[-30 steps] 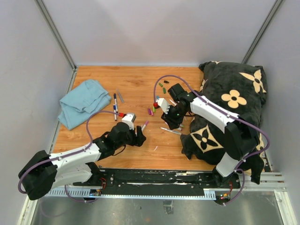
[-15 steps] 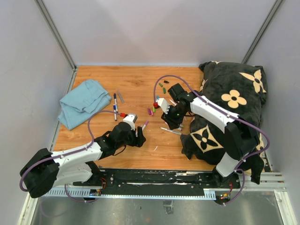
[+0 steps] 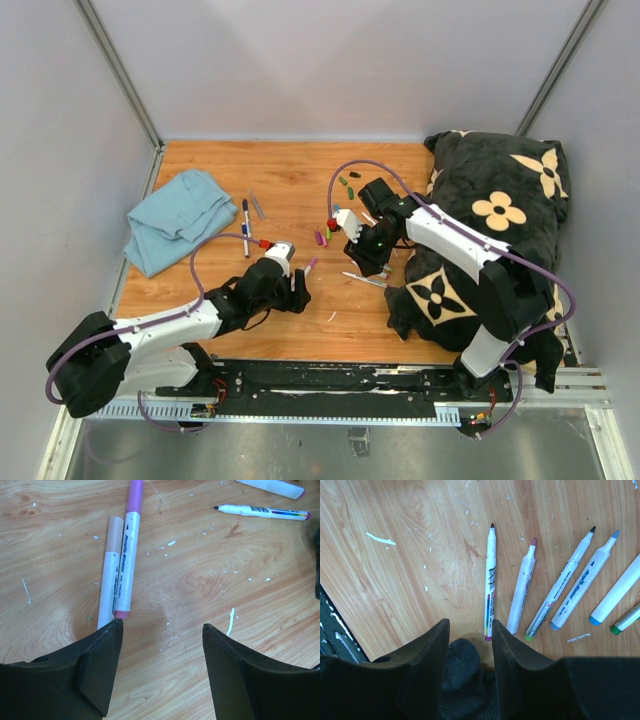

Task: Open the pen caps
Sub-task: Pick up the pen from the center of the board.

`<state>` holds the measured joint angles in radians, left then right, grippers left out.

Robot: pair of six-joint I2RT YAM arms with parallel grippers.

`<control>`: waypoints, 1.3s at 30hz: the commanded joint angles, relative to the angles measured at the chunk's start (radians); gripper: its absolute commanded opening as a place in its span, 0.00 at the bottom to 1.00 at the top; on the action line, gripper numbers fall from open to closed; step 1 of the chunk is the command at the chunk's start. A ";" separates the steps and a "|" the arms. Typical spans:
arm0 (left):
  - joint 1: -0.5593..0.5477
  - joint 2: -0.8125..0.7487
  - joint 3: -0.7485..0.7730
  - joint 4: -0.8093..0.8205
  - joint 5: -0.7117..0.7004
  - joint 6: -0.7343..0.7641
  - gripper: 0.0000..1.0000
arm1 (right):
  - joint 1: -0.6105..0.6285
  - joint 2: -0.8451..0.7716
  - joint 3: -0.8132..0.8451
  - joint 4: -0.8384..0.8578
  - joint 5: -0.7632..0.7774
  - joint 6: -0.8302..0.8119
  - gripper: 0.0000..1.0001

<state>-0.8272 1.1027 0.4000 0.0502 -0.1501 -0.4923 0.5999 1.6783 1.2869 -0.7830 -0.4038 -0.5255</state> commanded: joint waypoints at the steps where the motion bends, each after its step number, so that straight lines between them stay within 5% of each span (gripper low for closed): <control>1: -0.009 0.014 0.042 -0.021 -0.027 0.026 0.68 | 0.015 0.001 0.010 -0.010 -0.019 -0.016 0.41; 39: -0.009 0.111 0.153 -0.097 -0.064 0.096 0.68 | 0.014 0.004 0.012 -0.014 -0.021 -0.017 0.41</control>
<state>-0.8276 1.1973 0.5125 -0.0422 -0.1905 -0.4248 0.5999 1.6783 1.2873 -0.7830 -0.4042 -0.5259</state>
